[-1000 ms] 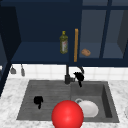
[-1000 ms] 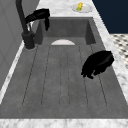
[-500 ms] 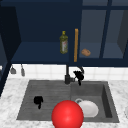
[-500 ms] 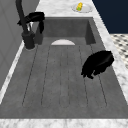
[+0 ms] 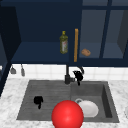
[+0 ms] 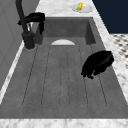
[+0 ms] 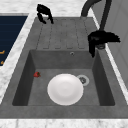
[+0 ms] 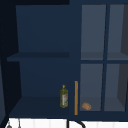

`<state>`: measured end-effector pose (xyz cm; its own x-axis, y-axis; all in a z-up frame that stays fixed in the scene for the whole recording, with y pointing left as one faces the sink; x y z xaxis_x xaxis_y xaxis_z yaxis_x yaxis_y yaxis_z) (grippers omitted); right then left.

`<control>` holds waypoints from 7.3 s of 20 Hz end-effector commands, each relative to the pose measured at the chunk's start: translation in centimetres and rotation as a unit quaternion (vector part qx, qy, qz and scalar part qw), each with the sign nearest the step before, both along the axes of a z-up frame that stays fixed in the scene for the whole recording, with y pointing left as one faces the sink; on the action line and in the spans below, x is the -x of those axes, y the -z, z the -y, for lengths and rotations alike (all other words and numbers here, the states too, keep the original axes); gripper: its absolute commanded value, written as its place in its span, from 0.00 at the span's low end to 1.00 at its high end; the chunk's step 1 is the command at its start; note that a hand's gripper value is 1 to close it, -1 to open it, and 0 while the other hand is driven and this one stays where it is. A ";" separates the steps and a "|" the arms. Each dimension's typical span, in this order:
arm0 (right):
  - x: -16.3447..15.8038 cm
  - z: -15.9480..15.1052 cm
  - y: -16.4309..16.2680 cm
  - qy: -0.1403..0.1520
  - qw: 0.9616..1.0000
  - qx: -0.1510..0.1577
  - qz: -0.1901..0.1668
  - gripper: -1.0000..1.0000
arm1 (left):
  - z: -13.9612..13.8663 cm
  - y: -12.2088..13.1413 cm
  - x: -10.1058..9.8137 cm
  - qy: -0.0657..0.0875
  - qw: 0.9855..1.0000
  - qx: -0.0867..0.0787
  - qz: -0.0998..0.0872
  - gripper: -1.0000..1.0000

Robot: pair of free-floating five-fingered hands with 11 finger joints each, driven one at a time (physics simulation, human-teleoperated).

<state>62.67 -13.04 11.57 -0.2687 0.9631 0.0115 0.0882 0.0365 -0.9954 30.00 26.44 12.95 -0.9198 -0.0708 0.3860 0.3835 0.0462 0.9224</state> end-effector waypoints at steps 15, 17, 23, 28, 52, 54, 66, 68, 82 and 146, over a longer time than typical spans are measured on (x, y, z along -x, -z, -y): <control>-1.5 -3.8 -2.9 -0.033 0.987 0.110 -0.111 1.00 | 0.0 0.0 0.0 0.000 1.000 0.000 0.000 0.50; -1.9 -2.1 -2.3 -0.044 0.989 0.086 -0.114 1.00 | 0.0 0.0 0.0 0.000 1.000 0.000 0.000 0.50; -2.2 -0.2 -2.3 -0.091 0.987 0.013 -0.129 1.00 | 0.0 0.0 0.0 0.000 1.000 0.000 0.000 0.50; -1.2 1.8 0.3 -0.109 0.992 -0.021 -0.054 1.00 | 0.0 0.0 0.0 0.000 1.000 0.000 0.000 0.50; -1.5 3.4 1.6 -0.205 0.977 -0.045 0.036 1.00 | 0.0 0.0 0.0 0.000 1.000 0.000 0.000 0.50; -1.5 3.5 1.6 -0.204 0.977 -0.048 0.038 1.00 | 0.0 0.0 0.0 0.000 1.000 0.000 0.000 0.50; -1.5 3.5 1.8 -0.202 0.977 -0.060 0.042 1.00 | 0.0 0.0 0.0 0.000 1.000 0.000 0.000 0.50; -1.5 3.6 1.9 -0.202 0.977 -0.060 0.044 1.00 | 0.0 0.0 0.0 0.000 1.000 0.000 0.000 0.50; -2.9 3.6 0.6 -0.236 0.968 -0.025 0.083 0.00 | 0.0 0.0 0.0 0.000 1.000 0.000 0.000 0.50; 27.2 21.3 3.2 -0.030 0.997 -0.077 -0.002 0.00 | 0.0 0.0 0.0 0.000 1.000 0.000 0.000 0.50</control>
